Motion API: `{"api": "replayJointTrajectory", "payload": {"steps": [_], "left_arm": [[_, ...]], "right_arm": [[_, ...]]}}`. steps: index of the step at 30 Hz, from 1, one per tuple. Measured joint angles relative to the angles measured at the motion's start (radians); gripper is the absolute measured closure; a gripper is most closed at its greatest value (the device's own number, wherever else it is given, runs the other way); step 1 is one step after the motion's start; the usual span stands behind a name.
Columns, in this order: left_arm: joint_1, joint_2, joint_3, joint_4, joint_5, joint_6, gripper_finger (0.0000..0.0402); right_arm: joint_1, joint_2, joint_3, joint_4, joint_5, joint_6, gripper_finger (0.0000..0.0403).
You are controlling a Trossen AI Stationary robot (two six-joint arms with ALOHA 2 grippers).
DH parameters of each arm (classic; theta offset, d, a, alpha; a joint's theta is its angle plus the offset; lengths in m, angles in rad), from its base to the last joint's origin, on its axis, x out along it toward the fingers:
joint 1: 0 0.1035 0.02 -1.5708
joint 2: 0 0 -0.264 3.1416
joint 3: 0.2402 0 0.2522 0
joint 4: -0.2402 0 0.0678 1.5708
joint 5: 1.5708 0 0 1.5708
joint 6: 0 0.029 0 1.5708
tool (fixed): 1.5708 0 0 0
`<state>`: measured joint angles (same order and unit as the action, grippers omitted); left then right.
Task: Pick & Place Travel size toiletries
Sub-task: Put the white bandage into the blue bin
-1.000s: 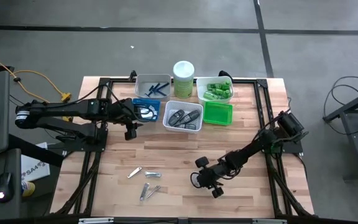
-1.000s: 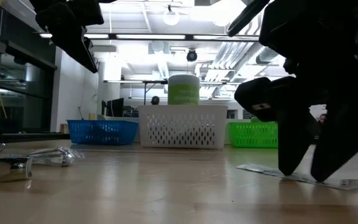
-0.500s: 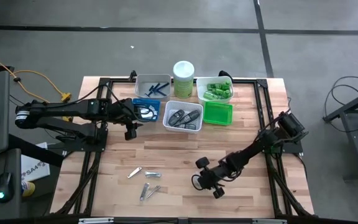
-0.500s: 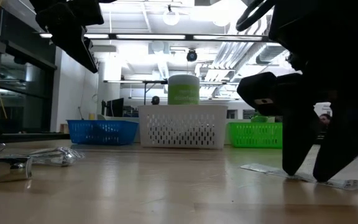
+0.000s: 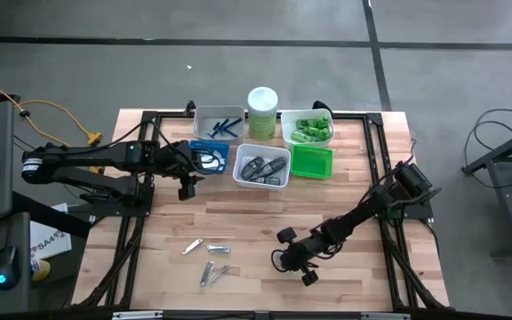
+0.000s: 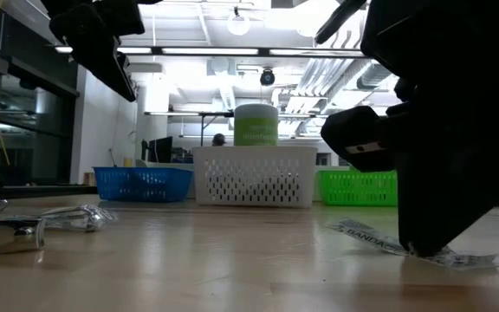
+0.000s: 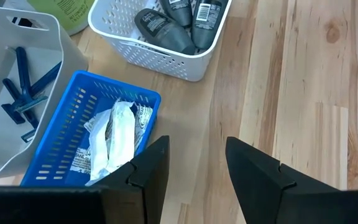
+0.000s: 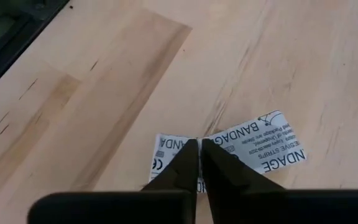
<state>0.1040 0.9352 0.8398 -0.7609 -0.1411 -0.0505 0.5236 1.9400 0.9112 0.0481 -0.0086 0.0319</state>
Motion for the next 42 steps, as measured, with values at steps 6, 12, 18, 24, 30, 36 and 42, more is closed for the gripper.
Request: {"api": "replayJointTrajectory", "payload": {"steps": [6, 12, 18, 24, 30, 36, 42], "left_arm": [[0.0, 0.0, 0.0, 0.014, 0.0, 0.0, 0.0245], [0.0, 0.0, -0.025, 0.091, -0.001, 0.026, 0.0245], [0.0, 0.01, -0.139, 0.319, 0.114, 0.182, 0.0245], [0.0, 0.037, -0.232, 0.641, 0.364, 0.375, 0.0245], [-0.006, 0.109, -0.249, 0.815, 0.446, 0.54, 0.0245], [-0.069, 0.213, -0.251, 0.926, 0.446, 0.729, 0.0245], [-0.142, 0.288, -0.251, 1.019, 0.327, 0.869, 0.0244]], "right_arm": [[-0.022, -0.036, -0.007, 0.04, -0.012, 0.001, 0.0399], [-0.074, -0.153, -0.012, -0.001, 0.028, -0.006, 0.0399], [-0.138, -0.24, -0.009, -0.001, 0.002, -0.056, 0.0399], [-0.202, -0.269, -0.008, 0.008, -0.032, -0.131, 0.0399], [-0.262, -0.272, -0.007, 0.074, -0.056, -0.223, 0.0399], [-0.343, -0.272, -0.007, 0.185, -0.153, -0.281, 0.0399], [-0.405, -0.273, -0.006, 0.256, -0.294, -0.291, 0.0399]]}}
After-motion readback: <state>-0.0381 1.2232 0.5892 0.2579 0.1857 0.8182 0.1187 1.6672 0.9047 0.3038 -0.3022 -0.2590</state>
